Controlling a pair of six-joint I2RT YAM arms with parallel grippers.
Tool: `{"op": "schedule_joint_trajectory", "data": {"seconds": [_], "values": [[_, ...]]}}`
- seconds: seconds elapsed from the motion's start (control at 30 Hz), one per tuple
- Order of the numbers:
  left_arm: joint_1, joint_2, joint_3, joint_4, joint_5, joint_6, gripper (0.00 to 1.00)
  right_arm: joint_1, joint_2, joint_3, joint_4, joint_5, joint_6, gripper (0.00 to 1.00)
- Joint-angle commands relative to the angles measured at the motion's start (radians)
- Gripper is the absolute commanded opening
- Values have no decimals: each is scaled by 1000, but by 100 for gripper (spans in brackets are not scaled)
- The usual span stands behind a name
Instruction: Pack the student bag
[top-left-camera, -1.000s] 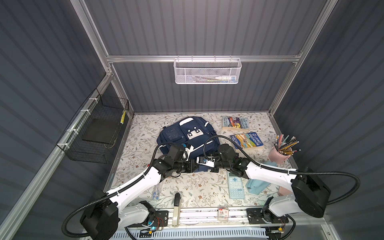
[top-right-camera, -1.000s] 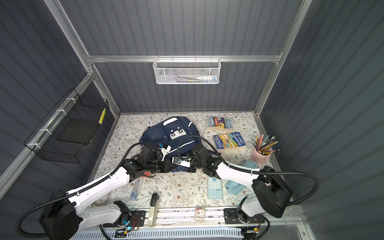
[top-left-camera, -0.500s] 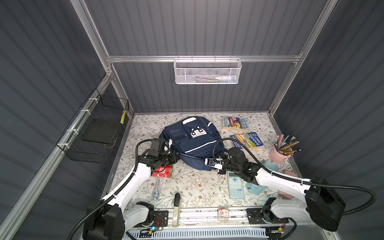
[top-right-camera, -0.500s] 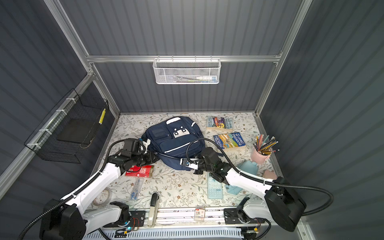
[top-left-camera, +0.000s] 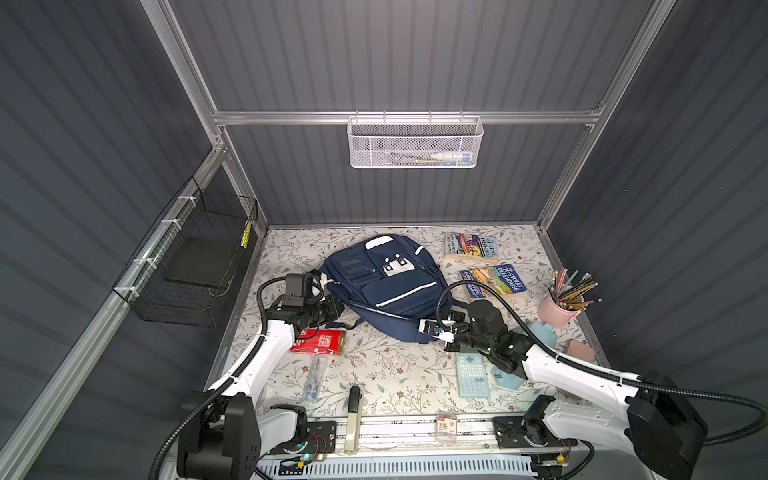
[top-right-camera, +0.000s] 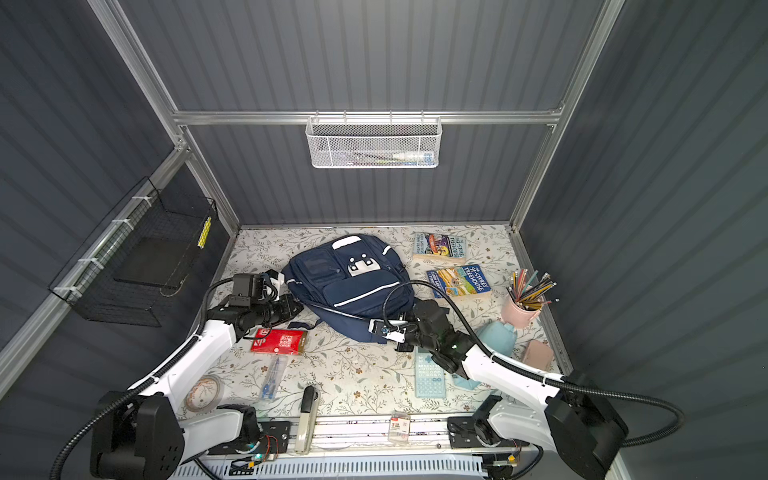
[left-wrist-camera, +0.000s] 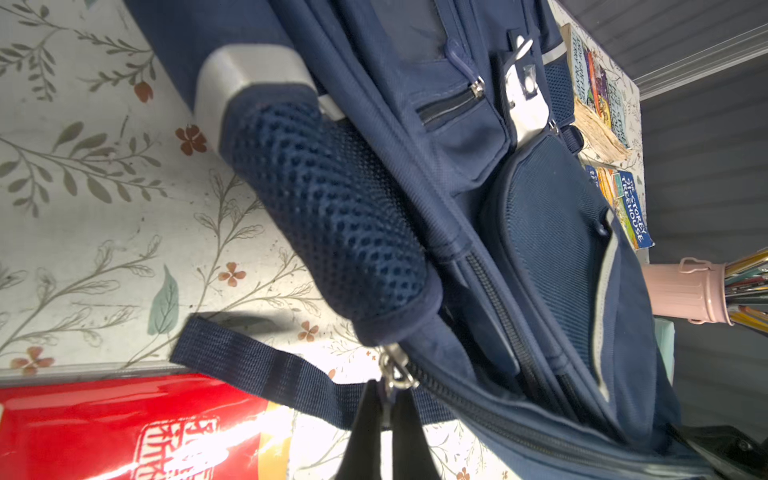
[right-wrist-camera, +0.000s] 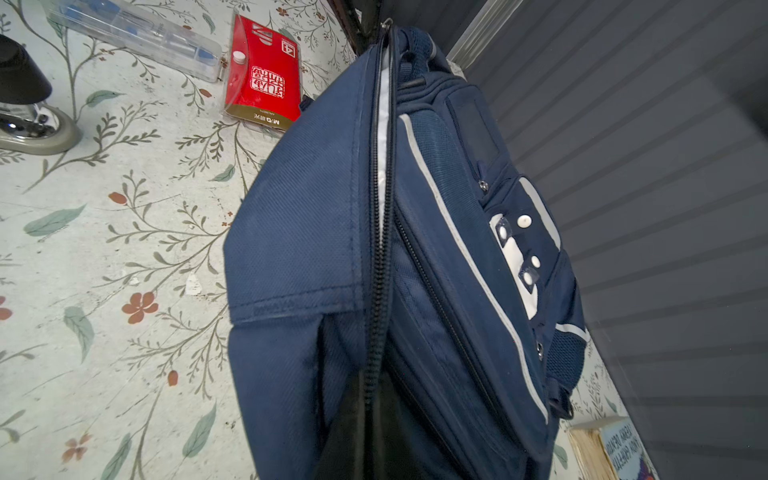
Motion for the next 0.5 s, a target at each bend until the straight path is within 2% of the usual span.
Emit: {"op": "schedule_joint_trajectory", "data": {"seconds": [0.0, 0.1, 0.13, 0.2, 0.23, 0.33, 0.4, 0.43, 0.47], "values": [[35, 22, 41, 63, -54, 18, 0, -16, -43, -19, -12, 35, 14, 0], [35, 12, 31, 63, -29, 22, 0, -17, -47, -17, -10, 42, 10, 0], [35, 0, 26, 57, -53, 27, 0, -19, -50, -18, -9, 49, 6, 0], [36, -13, 17, 47, -81, 40, 0, -31, -52, -18, -8, 24, 7, 0], [36, -13, 17, 45, -60, 49, 0, -31, -45, -12, -6, 4, 11, 0], [36, -33, 0, 66, 19, 46, 25, -8, -21, 29, -19, -23, 29, 1], [36, -79, -7, 62, 26, 52, 44, 15, 25, 47, -27, -10, 21, 9], [36, -106, -5, 44, 11, 58, 52, 24, 33, 56, -27, -7, 24, 20], [36, -126, 4, 20, -4, 66, 57, 30, 38, 60, -23, -4, 34, 36]]}}
